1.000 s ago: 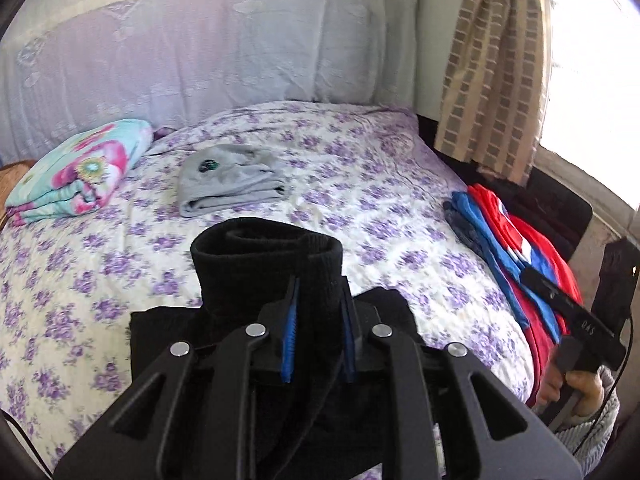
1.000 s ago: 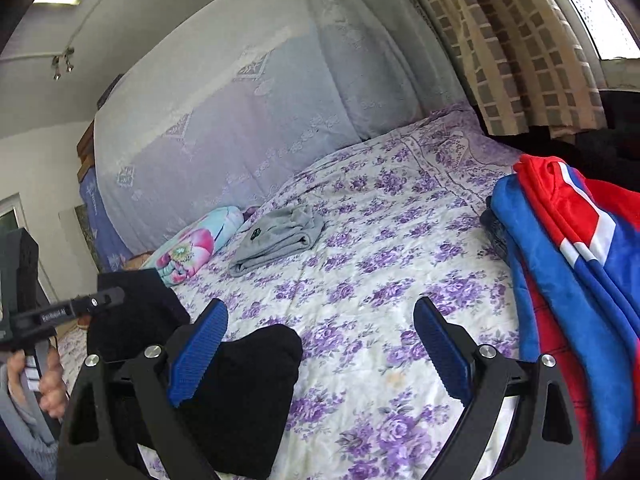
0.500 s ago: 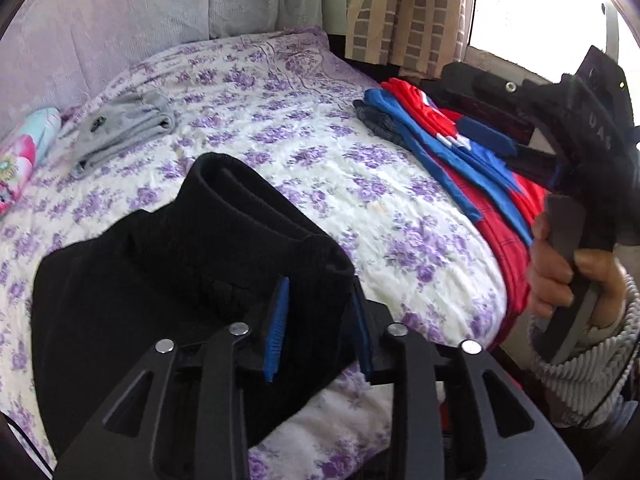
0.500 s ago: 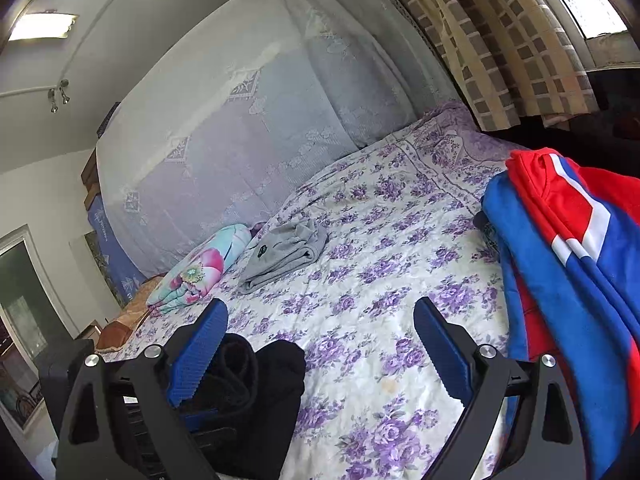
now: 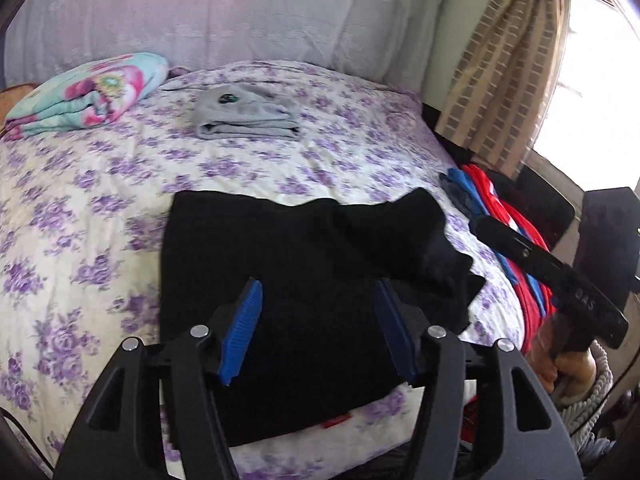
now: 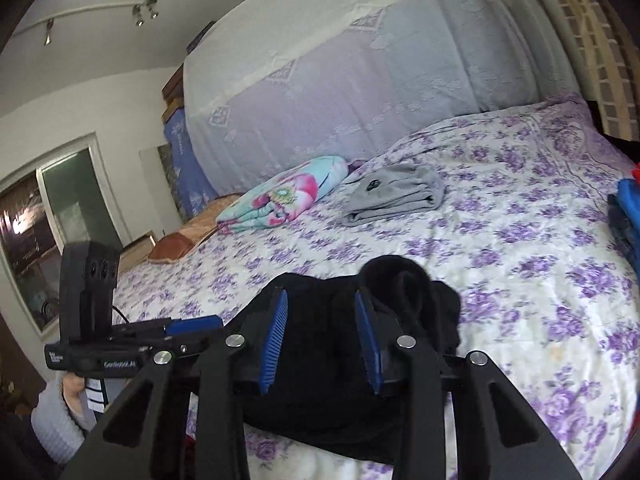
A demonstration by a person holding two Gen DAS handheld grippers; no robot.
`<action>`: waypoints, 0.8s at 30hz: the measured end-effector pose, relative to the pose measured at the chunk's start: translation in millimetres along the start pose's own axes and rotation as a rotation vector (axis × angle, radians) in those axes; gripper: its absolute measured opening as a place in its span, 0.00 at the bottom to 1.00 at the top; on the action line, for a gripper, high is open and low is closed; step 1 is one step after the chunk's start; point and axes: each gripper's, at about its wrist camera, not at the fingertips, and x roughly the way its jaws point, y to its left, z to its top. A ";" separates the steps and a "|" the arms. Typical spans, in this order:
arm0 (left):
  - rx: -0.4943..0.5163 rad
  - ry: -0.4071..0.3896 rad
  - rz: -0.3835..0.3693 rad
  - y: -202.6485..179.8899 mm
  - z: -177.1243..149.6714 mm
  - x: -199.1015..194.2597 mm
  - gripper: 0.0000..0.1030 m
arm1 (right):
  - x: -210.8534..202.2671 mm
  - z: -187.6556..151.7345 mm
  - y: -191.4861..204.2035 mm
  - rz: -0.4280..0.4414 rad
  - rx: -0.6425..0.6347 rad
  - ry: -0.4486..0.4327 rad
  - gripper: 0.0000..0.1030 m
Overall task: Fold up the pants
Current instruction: 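Lower the black pants bundle onto the bed and open the left tool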
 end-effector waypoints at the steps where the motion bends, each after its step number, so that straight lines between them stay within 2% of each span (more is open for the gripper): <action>1: -0.027 0.002 0.023 11.1 -0.5 0.3 0.56 | 14.2 2.4 9.6 0.016 -0.015 0.028 0.34; 4: -0.062 0.023 0.048 29.6 -6.8 8.4 0.56 | 45.5 7.1 22.6 -0.014 -0.046 0.089 0.34; 6: -0.066 0.051 0.081 36.4 -14.1 19.7 0.56 | 59.2 7.7 11.2 -0.122 -0.044 0.124 0.32; 8: -0.064 0.085 0.104 42.9 -23.5 33.2 0.56 | 66.7 2.0 -26.4 -0.216 0.042 0.157 0.30; 9: -0.068 0.092 0.097 47.0 -28.1 37.3 0.58 | 69.4 -4.4 -52.8 -0.248 0.117 0.185 0.17; 10: -0.073 0.088 0.074 50.3 -31.5 38.9 0.58 | 70.2 -11.1 -79.2 -0.244 0.184 0.204 0.00; 12: -0.067 0.078 0.059 49.9 -32.8 36.5 0.58 | 67.5 -22.8 -114.1 -0.115 0.358 0.202 0.00; 13: -0.064 0.077 0.063 48.7 -31.9 35.0 0.58 | 67.3 -24.2 -114.9 -0.105 0.376 0.200 0.00; 15: -0.077 0.068 0.065 48.8 -29.2 29.4 0.56 | 61.4 -17.5 -99.4 -0.146 0.312 0.187 0.00; 17: -0.104 0.037 0.055 51.6 -24.6 18.1 0.56 | 48.4 -6.7 -79.7 -0.181 0.249 0.125 0.06; 19: -0.119 -0.005 0.044 52.0 -17.5 5.1 0.58 | 36.1 4.9 -64.0 -0.163 0.214 0.077 0.05; 21: -0.111 -0.026 0.020 45.4 -12.1 -2.9 0.60 | 31.9 11.5 -49.5 -0.138 0.187 0.076 0.05; 24: -0.035 -0.030 0.039 26.0 -14.1 -3.0 0.66 | 28.3 9.9 -30.5 -0.119 0.136 0.093 0.06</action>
